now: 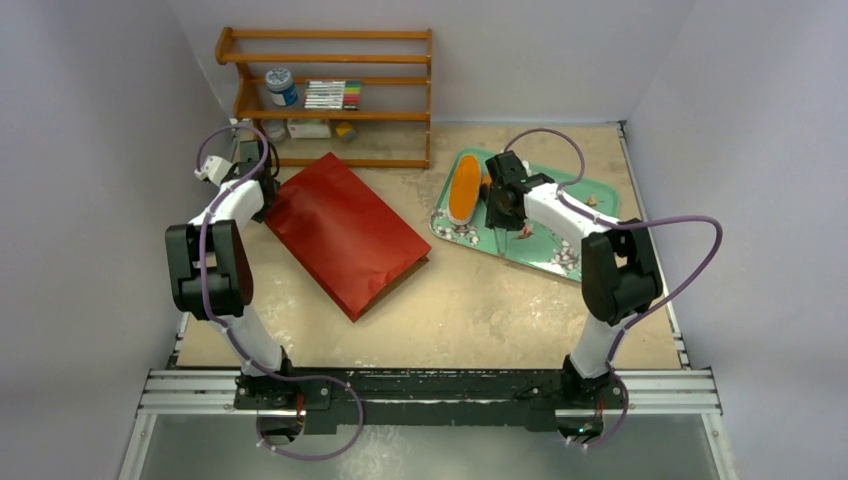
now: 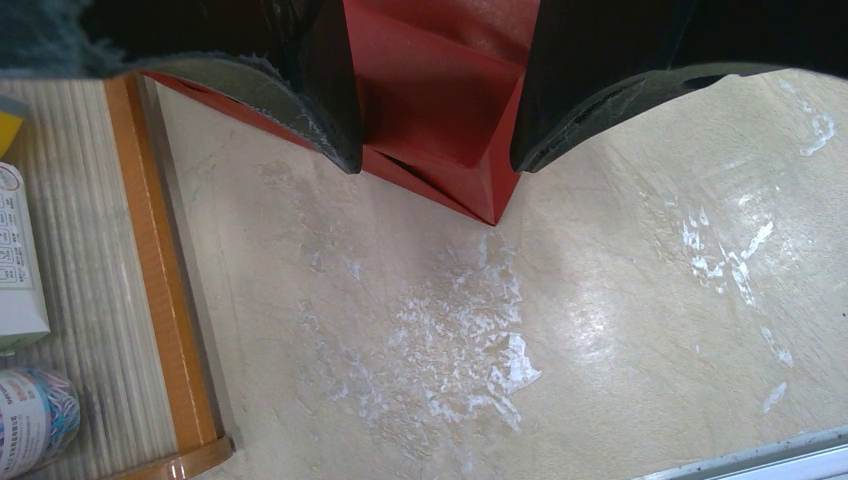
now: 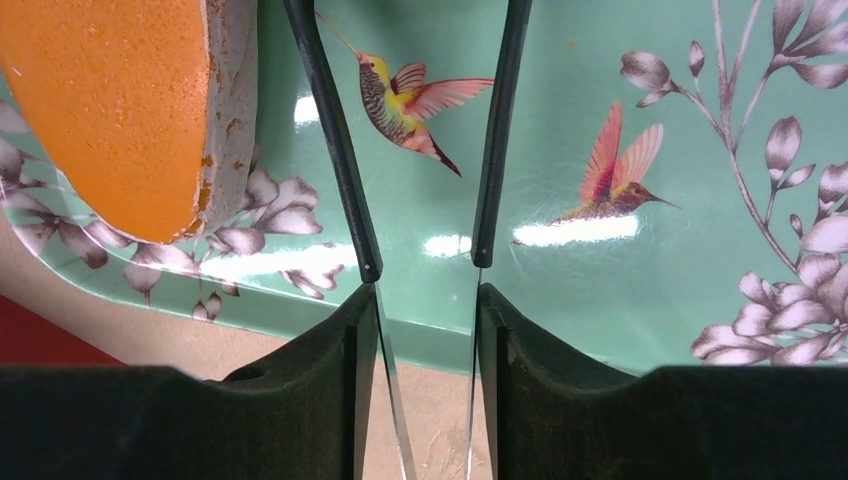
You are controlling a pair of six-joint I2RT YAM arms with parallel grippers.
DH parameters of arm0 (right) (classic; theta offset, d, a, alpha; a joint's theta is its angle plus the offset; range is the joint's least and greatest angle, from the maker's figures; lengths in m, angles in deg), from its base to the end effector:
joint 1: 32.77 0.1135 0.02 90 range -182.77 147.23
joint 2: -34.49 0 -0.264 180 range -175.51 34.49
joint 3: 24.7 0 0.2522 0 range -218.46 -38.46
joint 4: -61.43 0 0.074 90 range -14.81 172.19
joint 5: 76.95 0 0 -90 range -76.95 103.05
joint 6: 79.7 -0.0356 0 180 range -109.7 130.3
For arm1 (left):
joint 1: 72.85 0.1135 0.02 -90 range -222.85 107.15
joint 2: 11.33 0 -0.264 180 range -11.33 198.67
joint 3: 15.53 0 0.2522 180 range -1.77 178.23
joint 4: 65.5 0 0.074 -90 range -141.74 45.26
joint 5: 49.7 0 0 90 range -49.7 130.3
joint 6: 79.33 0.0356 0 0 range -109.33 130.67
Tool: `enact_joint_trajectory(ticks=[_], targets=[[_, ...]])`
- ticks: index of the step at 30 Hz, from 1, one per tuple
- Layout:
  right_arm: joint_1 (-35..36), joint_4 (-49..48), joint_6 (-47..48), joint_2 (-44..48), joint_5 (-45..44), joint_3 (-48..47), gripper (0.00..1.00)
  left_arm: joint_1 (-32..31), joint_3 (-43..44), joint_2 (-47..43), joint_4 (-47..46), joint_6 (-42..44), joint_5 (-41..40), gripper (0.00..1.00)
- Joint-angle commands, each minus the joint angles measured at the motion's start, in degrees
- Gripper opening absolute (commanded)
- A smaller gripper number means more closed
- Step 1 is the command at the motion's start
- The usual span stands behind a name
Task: Take the fake bread out of the paper bag
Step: Place the fake bread in the container.
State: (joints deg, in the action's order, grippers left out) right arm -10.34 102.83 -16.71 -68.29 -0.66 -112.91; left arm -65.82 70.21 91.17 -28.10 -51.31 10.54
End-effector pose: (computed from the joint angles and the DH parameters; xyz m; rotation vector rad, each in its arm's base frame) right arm 0.3575 0.1384 0.2175 0.1922 2.4999 0.0470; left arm 0.3750 0.0641 0.2135 -1.4989 1.8238 0.2036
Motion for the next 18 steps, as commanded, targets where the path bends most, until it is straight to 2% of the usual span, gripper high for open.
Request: enact_joint_trajectory(ticks=[1, 8, 18], targets=[[0.15, 0.05, -0.46, 2.66, 0.75, 0.69, 0.43, -0.25, 0.22, -2.38, 0.36, -0.01, -0.21, 0.57], [0.12, 0.4, -0.51, 1.15, 0.39, 0.03, 0.43, -0.18, 0.08, -2.72, 0.27, -0.08, -0.12, 0.57], [0.15, 0.25, -2.16, 4.49, 2.11, 2.69, 0.43, 0.0, 0.25, -2.63, 0.36, 0.3, -0.21, 0.57]])
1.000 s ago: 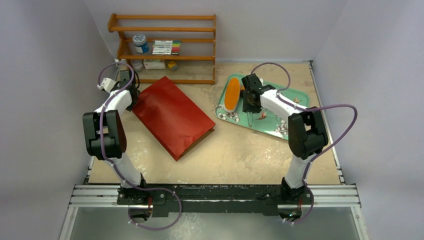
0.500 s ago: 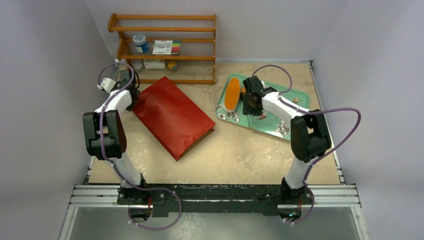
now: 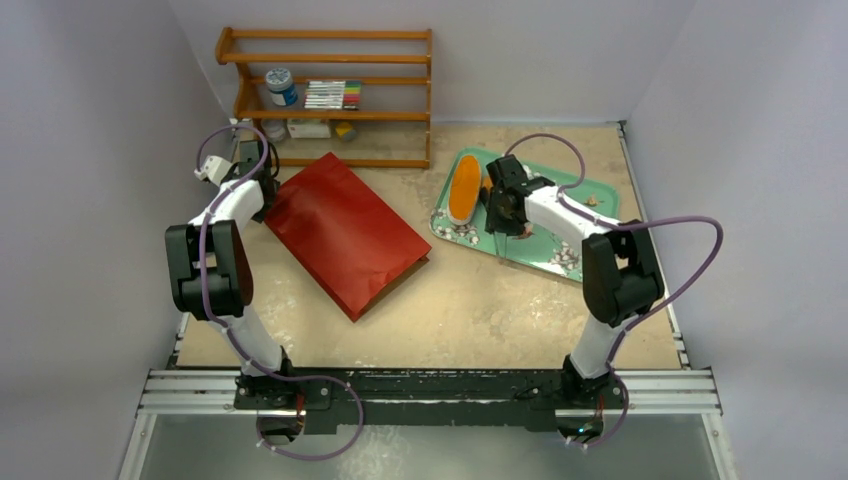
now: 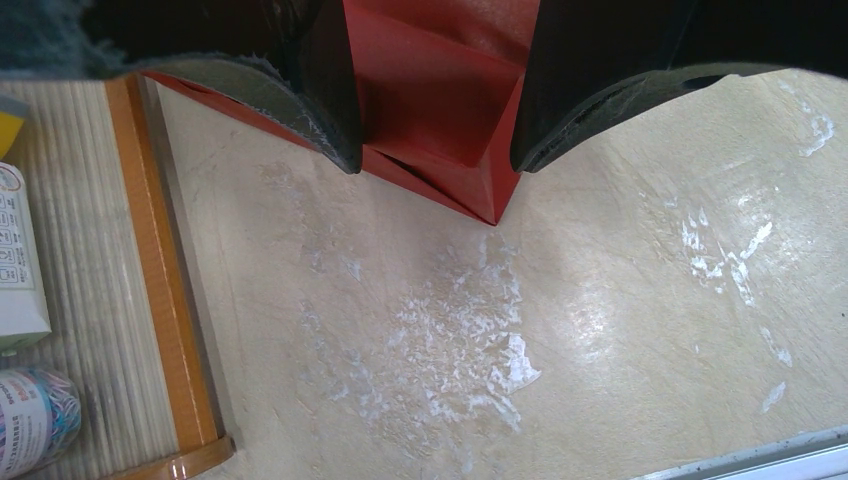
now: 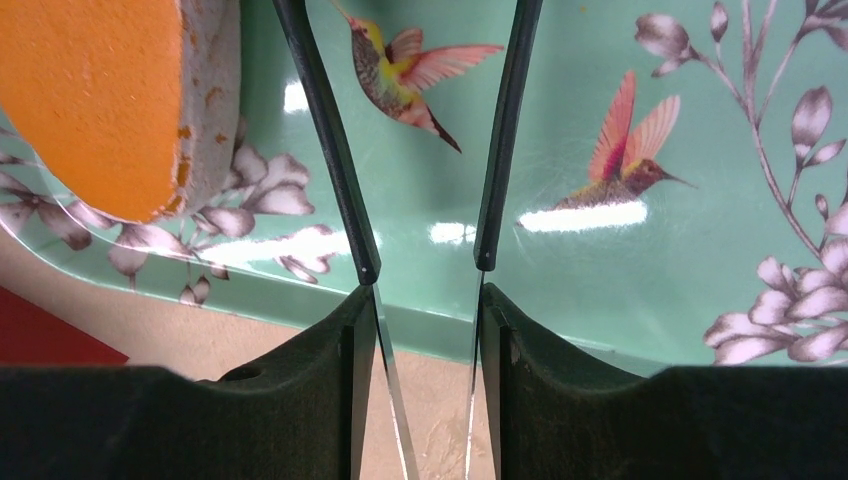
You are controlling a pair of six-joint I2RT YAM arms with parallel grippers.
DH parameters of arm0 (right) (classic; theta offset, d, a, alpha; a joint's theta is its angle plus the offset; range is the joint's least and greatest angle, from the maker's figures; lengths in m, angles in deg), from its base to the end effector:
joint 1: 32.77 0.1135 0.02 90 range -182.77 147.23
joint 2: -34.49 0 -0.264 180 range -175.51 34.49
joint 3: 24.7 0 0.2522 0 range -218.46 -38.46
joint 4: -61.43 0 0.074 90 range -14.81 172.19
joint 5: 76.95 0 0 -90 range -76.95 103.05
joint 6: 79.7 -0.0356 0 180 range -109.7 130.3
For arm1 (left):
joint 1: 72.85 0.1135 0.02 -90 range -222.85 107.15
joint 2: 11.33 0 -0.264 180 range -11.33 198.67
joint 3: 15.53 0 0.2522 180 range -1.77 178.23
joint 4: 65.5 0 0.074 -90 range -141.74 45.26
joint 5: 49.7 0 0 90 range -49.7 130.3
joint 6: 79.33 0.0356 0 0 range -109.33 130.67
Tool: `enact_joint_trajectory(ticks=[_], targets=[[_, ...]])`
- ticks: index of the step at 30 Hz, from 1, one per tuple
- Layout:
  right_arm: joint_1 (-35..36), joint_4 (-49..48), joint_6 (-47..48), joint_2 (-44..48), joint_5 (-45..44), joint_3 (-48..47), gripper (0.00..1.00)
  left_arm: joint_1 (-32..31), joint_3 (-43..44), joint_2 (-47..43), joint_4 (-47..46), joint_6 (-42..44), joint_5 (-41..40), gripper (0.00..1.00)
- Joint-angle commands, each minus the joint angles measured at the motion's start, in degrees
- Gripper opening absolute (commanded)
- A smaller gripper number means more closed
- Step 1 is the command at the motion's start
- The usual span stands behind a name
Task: Take the fake bread out of the paper bag
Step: Place the fake bread in the container.
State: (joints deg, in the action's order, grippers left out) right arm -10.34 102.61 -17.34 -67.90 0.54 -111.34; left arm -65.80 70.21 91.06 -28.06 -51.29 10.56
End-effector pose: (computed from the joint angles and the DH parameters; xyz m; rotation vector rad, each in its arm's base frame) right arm 0.3530 0.1374 0.2118 0.1971 2.5225 0.0666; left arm 0.3748 0.0641 0.2141 -1.4986 1.8230 0.2027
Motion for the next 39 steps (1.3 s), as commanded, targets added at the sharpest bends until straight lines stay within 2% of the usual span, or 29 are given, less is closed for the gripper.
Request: enact_joint_trajectory(ticks=[1, 11, 28, 39], targets=[[0.15, 0.37, -1.74, 4.57, 0.92, 1.78, 0.43, -0.08, 0.25, -2.42, 0.31, 0.3, -0.23, 0.57], [0.15, 0.11, -2.93, 7.61, 2.21, 3.99, 0.44, -0.04, 0.51, -2.31, 0.22, 0.13, -0.15, 0.57], [0.15, -0.91, -3.15, 6.68, 4.37, 5.58, 0.46, -0.02, 0.46, -2.36, 0.49, 0.05, 0.18, 0.57], [0.21, -2.47, -2.76, 5.69, 1.0, 6.3, 0.51, -0.02, -0.2, -2.42, 0.27, -0.01, 0.11, 0.57]])
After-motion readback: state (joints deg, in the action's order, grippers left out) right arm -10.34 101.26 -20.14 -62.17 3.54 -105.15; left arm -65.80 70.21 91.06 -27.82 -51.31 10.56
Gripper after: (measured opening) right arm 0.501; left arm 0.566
